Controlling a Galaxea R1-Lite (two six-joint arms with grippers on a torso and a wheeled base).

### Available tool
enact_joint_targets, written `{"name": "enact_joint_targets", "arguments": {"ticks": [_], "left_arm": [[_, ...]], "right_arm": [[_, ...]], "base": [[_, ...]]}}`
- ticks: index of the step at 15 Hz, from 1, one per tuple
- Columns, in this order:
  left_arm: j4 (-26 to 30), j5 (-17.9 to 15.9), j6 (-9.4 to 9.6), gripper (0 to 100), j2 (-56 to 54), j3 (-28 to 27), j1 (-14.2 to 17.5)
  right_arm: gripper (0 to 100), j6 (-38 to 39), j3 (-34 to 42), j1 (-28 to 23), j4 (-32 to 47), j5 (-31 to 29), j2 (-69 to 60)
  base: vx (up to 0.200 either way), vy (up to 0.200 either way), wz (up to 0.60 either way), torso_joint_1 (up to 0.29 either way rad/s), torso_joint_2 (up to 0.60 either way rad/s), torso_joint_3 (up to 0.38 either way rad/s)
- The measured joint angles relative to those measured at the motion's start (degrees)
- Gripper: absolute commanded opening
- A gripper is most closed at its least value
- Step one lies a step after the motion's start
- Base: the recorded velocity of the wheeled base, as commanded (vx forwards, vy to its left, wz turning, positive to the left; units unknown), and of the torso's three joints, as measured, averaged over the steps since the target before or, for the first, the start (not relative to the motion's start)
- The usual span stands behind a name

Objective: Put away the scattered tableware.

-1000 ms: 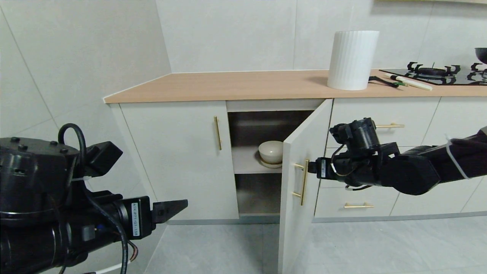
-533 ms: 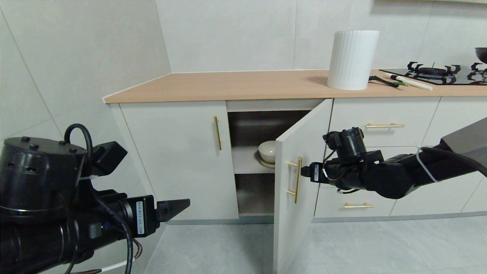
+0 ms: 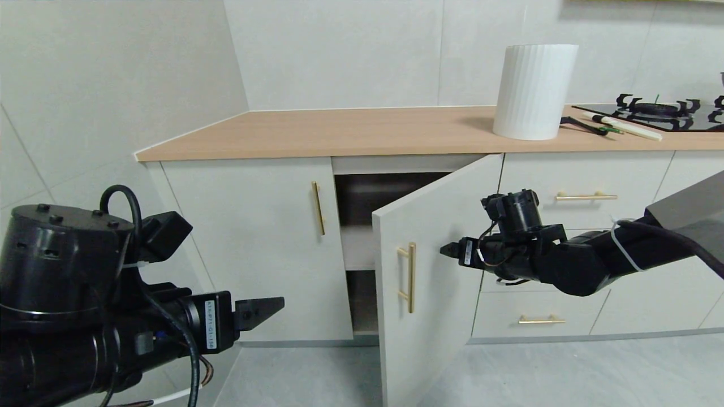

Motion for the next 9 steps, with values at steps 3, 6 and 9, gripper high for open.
{"name": "enact_joint_targets", "arguments": {"ticks": [3, 6, 9], "left_arm": [[-0.1, 0.1, -0.2, 100, 0.4, -0.1, 0.0], [-0.4, 0.2, -0.3, 100, 0.7, -0.3, 0.1], [-0.4, 0.2, -0.3, 100, 0.7, -0.3, 0.1]], "right_arm": [[100, 3.8, -1.2, 0.3, 0.1, 0.0, 0.4], [100, 6.9, -3.6, 0.5, 0.0, -0.1, 1.5], [100, 12.0, -6.8, 0.5, -0.2, -0.5, 2.7]], "base": [[0.067, 0.0, 0.0, 0.002, 0.0, 0.001], [0.0, 0.0, 0.0, 0.0, 0.0, 0.0], [0.0, 0.0, 0.0, 0.0, 0.0, 0.0]]}}
